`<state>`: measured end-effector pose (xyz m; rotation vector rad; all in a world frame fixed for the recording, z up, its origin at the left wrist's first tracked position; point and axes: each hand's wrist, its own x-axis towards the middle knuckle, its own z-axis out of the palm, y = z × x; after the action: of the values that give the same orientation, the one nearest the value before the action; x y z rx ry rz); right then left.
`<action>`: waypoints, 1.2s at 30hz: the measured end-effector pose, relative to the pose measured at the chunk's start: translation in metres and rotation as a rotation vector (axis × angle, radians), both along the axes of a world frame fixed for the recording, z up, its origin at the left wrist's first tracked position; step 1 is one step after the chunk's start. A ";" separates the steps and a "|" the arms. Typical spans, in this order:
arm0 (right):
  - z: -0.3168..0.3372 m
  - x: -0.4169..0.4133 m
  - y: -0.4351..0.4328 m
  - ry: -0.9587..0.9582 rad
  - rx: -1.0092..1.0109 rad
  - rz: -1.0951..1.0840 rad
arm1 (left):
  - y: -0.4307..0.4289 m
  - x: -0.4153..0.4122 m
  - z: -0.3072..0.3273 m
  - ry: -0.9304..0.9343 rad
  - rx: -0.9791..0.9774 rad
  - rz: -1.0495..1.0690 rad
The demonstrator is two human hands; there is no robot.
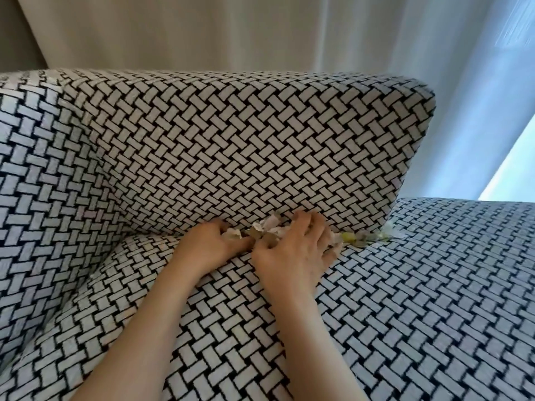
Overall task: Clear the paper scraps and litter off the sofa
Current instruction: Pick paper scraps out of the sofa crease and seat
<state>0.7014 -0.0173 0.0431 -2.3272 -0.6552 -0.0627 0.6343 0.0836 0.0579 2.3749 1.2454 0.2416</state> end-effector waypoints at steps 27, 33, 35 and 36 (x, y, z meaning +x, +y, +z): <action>0.005 0.046 0.003 -0.571 -0.305 0.585 | -0.014 0.011 -0.002 -0.409 -0.116 -0.238; 0.006 0.055 -0.007 -0.361 0.069 0.554 | -0.015 0.013 0.002 -0.569 -0.229 -0.178; 0.012 0.059 -0.010 -0.109 0.228 0.525 | -0.014 0.014 0.007 -0.669 -0.355 -0.114; 0.015 0.061 -0.012 0.024 0.303 0.524 | -0.015 0.015 0.009 -0.718 -0.439 -0.083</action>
<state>0.7624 -0.0291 0.0578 -1.8074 -1.1375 0.0996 0.6493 0.0686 0.0674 1.7173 0.7525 0.6507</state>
